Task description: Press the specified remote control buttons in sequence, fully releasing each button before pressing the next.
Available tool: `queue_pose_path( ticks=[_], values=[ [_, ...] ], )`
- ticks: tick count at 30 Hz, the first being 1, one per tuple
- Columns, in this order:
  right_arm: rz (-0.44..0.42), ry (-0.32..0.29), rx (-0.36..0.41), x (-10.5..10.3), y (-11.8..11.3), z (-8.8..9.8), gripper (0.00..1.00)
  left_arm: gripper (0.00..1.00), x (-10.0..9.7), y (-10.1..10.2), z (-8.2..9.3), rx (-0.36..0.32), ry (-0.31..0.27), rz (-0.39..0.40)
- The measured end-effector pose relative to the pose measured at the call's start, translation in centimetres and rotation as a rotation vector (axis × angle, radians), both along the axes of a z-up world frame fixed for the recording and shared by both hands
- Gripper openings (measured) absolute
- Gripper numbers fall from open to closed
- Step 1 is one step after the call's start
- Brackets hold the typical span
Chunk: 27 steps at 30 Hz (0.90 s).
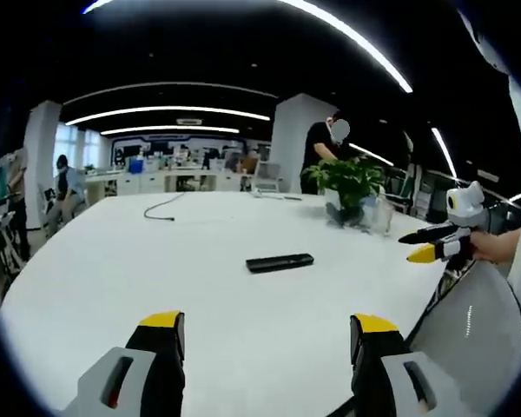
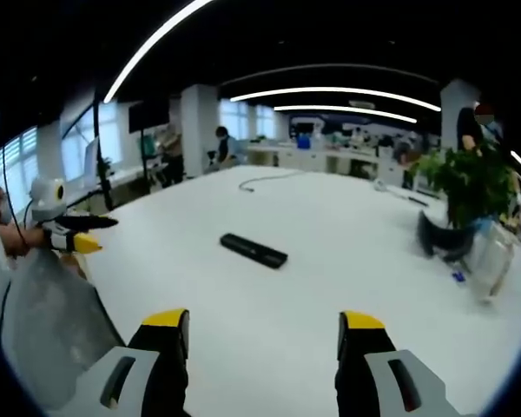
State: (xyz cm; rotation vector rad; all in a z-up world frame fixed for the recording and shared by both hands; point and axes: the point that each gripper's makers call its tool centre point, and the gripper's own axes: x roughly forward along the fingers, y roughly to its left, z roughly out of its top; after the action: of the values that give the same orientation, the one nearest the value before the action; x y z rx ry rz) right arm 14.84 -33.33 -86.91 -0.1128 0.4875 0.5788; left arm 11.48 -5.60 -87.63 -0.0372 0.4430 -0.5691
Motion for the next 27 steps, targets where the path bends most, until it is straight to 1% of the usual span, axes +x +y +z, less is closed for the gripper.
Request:
queue_pose_path(
  ticks=[2, 3, 5, 7, 8, 11, 14, 18, 21, 24, 26, 27],
  values=[
    [-0.014, -0.008, 0.001, 0.1, -0.2, 0.1, 0.68, 0.80, -0.7, -0.8, -1.6, 0.047, 0.089, -0.079],
    [-0.019, -0.012, -0.003, 0.2, -0.3, 0.1, 0.68, 0.79, -0.9, -1.4, -1.7, 0.026, 0.117, -0.111],
    [-0.032, -0.019, -0.015, 0.3, -0.6, 0.1, 0.68, 0.79, -0.5, -2.5, -1.0, -0.086, 0.154, -0.118],
    [-0.040, -0.026, -0.025, 0.3, -0.8, 0.2, 0.68, 0.80, -0.1, -2.8, -1.0, -0.135, 0.200, -0.127],
    [-0.044, -0.029, -0.029, 0.4, -0.9, 0.2, 0.68, 0.80, 0.2, -2.7, -1.1, -0.133, 0.208, -0.128],
    [-0.050, -0.036, -0.040, 0.4, -1.1, 0.2, 0.68, 0.79, 1.6, -2.4, -1.3, -0.115, 0.205, -0.140],
    [-0.051, -0.041, -0.048, 0.4, -1.1, 0.2, 0.68, 0.78, 2.4, -2.9, -1.4, -0.103, 0.212, -0.158],
    [-0.045, -0.049, -0.061, 0.3, -0.9, 0.3, 0.68, 0.78, 4.0, -3.4, -1.9, -0.042, 0.211, -0.187],
    [-0.046, -0.057, -0.062, 0.3, -0.9, 0.5, 0.67, 0.78, 4.8, -4.0, -2.2, -0.019, 0.214, -0.213],
    [-0.061, -0.065, -0.047, 0.4, -1.1, 0.7, 0.67, 0.77, 5.5, -4.5, -3.1, 0.030, 0.222, -0.247],
    [-0.073, -0.068, -0.033, 0.4, -1.3, 0.9, 0.67, 0.76, 5.9, -4.8, -3.3, 0.032, 0.223, -0.256],
    [-0.077, -0.066, -0.029, 0.5, -1.4, 0.8, 0.67, 0.75, 6.3, -5.1, -3.3, 0.020, 0.225, -0.263]
  ],
)
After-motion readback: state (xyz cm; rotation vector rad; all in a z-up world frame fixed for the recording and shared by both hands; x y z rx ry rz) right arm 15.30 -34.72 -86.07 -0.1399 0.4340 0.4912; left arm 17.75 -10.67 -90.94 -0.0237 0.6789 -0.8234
